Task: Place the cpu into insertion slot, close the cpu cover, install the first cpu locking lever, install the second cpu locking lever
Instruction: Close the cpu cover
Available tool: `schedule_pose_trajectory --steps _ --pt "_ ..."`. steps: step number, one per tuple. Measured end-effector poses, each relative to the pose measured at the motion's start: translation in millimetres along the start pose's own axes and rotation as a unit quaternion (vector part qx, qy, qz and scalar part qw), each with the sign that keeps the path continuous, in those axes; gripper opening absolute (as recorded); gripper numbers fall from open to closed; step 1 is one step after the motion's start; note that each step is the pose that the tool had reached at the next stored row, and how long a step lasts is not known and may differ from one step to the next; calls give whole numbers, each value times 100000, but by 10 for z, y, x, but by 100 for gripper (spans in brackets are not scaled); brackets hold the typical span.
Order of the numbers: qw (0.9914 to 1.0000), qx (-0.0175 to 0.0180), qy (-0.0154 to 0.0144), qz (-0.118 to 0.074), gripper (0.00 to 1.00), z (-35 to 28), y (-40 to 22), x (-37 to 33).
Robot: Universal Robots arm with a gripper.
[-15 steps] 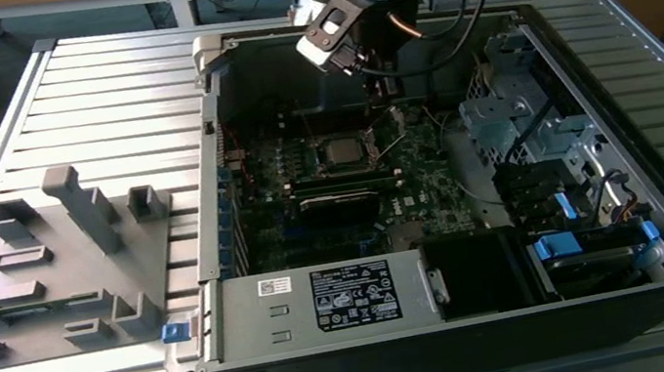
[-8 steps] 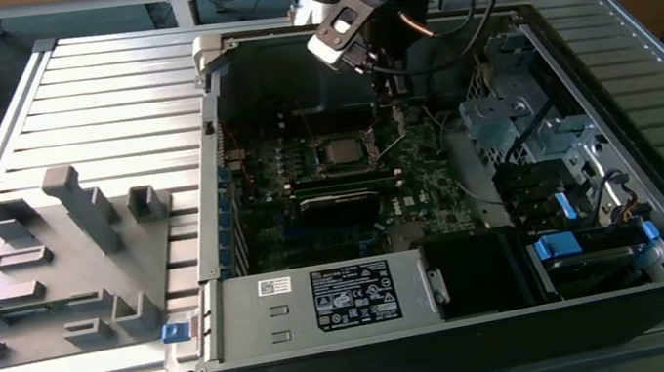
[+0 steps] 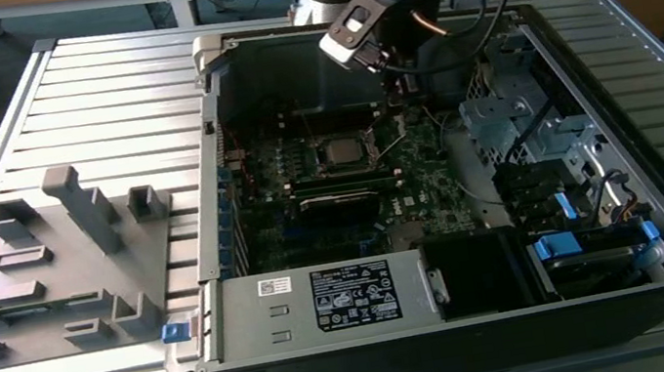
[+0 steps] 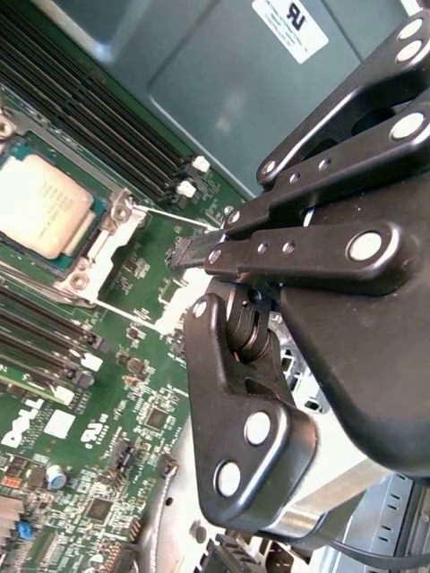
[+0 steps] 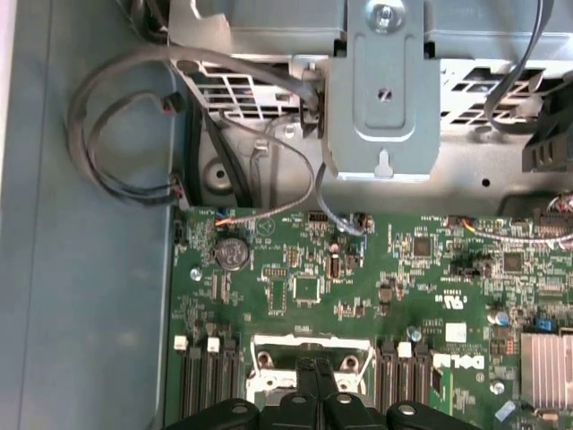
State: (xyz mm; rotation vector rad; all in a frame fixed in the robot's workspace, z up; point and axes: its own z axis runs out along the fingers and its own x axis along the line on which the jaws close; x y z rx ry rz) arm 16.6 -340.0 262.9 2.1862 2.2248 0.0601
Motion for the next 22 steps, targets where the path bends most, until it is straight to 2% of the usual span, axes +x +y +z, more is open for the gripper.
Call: schedule_pose_trajectory --steps 8,19,22 --pt "100000 0 -1 -1 11 6 107 -2" --pt "100000 2 -4 -1 11 21 302 -6" --pt "100000 0 -2 5 11 30 338 -6"
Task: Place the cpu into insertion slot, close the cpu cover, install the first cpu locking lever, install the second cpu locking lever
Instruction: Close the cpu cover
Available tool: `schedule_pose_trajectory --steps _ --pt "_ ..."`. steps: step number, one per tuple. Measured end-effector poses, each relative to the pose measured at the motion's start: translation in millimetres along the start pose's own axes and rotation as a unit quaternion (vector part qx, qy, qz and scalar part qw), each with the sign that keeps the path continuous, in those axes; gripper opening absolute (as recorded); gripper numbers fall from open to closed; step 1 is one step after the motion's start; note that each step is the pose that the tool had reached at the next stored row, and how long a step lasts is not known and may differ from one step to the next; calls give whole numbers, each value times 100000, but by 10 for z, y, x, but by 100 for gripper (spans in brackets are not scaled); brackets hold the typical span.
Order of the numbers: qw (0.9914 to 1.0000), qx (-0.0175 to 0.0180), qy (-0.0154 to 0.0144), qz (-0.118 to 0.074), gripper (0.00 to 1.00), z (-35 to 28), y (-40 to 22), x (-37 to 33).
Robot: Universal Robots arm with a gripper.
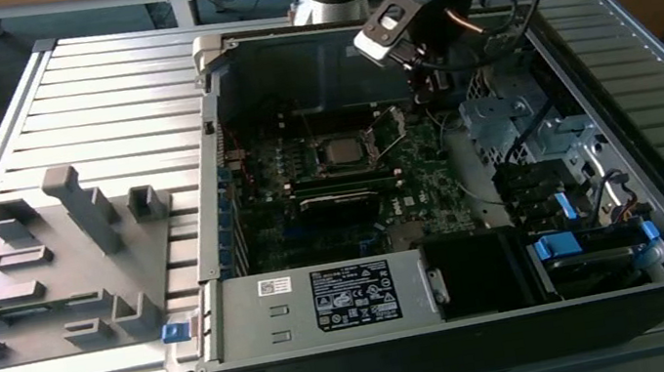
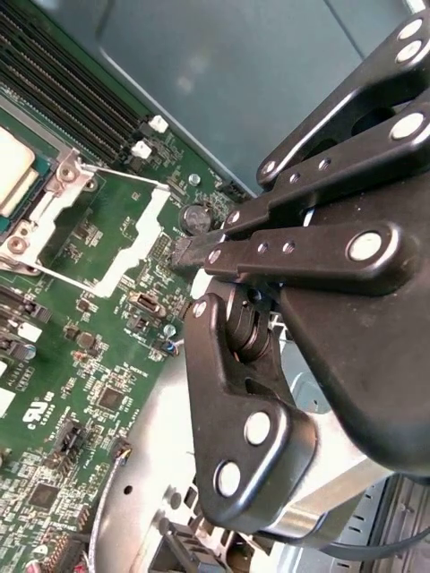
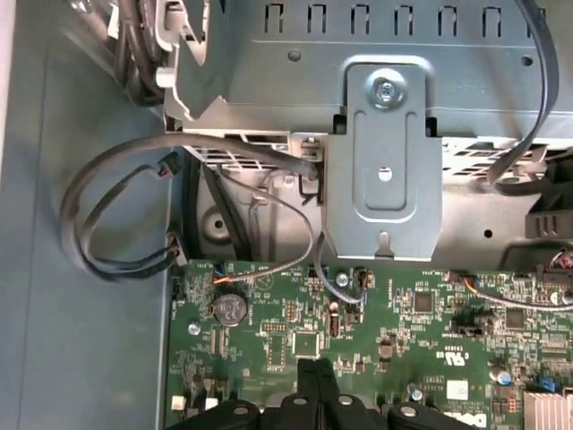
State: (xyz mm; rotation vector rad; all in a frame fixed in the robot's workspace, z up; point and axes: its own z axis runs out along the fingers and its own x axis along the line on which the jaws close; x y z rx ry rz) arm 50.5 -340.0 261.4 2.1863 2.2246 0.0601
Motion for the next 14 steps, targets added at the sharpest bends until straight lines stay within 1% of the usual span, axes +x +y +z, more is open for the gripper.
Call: schedule_pose_trajectory --steps 5,11,14 --pt "100000 0 -8 103 11 59 10 -1" --pt "100000 -1 -14 221 11 162 10 -3" --pt "100000 -4 -10 295 11 189 11 -2"
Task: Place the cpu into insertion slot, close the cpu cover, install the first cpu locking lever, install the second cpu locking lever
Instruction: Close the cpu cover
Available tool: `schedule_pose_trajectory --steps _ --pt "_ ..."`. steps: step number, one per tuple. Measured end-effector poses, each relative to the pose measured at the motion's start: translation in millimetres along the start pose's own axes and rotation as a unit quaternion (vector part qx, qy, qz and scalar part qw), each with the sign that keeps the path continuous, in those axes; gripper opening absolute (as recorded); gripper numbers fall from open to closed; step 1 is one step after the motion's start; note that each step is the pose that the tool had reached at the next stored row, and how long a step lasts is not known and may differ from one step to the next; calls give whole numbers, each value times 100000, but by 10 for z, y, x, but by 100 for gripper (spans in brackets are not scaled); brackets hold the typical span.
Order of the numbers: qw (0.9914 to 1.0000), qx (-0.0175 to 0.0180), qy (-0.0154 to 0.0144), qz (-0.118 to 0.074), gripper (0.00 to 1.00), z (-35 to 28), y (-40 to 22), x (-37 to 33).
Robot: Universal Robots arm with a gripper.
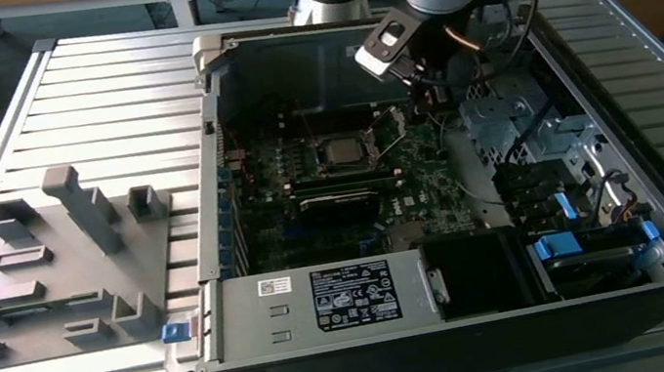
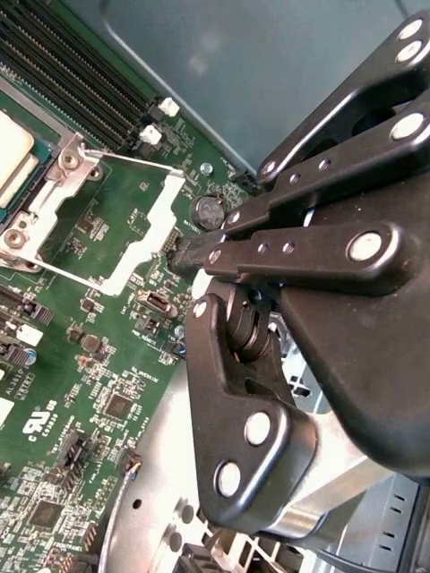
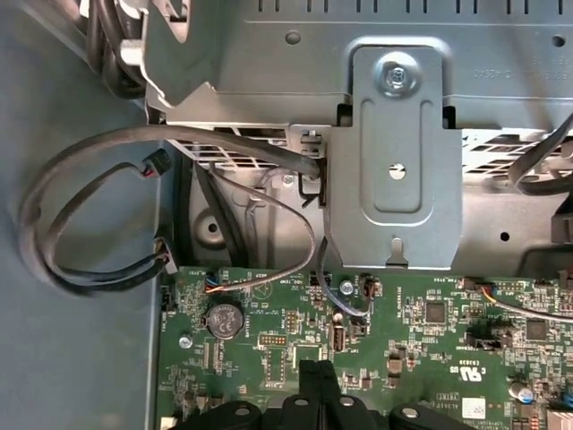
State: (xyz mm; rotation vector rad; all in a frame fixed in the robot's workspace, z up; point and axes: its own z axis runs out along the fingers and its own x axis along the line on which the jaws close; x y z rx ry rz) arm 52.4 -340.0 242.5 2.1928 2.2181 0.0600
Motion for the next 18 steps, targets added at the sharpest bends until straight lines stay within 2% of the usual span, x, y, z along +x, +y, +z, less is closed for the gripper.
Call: schedule_pose_trajectory --steps 12,18 --pt "100000 7 -6 32 11 27 -13 1" --pt "100000 195 -7 40 11 28 -14 1"
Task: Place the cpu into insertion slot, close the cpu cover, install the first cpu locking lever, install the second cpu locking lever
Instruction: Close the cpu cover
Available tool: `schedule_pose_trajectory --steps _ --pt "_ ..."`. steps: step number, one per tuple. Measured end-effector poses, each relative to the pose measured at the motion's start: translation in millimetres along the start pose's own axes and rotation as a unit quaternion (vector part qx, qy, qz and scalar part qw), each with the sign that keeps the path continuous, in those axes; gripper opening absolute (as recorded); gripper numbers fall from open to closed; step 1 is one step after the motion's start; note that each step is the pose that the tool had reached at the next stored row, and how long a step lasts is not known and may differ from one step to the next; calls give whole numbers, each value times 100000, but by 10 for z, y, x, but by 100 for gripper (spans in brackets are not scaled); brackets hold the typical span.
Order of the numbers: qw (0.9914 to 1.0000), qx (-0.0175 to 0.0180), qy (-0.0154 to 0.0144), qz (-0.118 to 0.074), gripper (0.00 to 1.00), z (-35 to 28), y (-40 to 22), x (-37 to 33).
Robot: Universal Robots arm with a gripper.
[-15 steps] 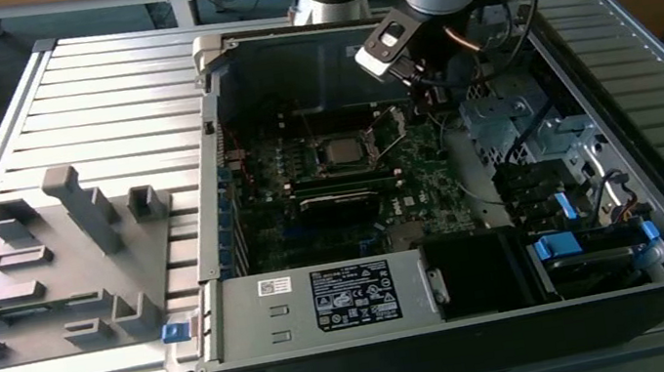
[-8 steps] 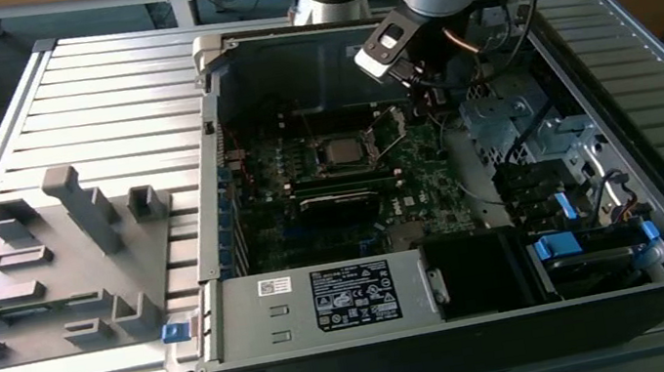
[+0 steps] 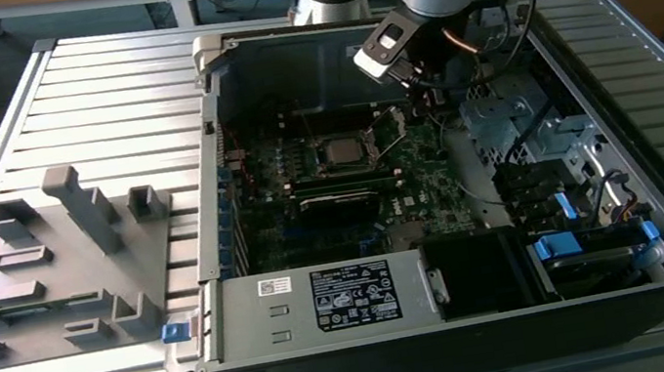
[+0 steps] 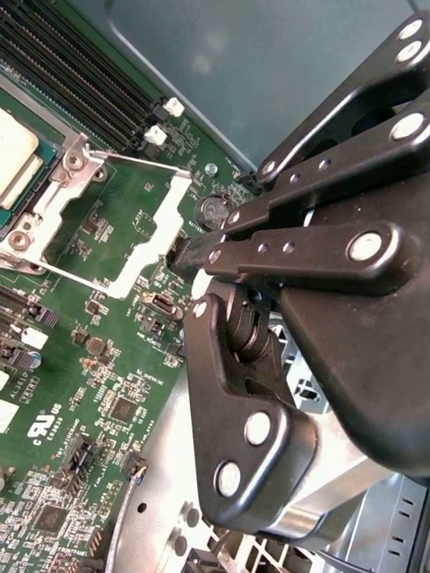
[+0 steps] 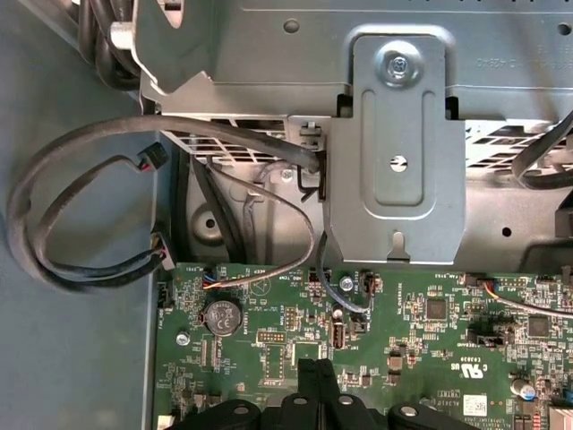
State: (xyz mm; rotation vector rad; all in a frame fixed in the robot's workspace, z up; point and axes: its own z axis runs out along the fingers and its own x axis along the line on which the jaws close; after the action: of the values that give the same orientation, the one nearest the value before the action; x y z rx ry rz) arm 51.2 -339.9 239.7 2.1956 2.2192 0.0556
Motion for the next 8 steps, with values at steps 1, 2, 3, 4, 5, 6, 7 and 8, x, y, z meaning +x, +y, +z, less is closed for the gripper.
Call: schedule_pose_trajectory --steps 1,2,3,4,5,6,7,8 --pt "100000 25 3 -1 11 0 0 0" --pt "100000 51 0 -4 11 0 0 0" --pt "100000 77 0 -2 11 0 0 0" --pt "100000 105 3 -2 11 0 0 0" --pt "100000 111 5 0 11 0 0 0" --pt "100000 107 13 0 11 1 -5 0" --pt "100000 110 12 -7 11 1 -17 1" --pt "100000 110 8 -6 11 1 -34 1"
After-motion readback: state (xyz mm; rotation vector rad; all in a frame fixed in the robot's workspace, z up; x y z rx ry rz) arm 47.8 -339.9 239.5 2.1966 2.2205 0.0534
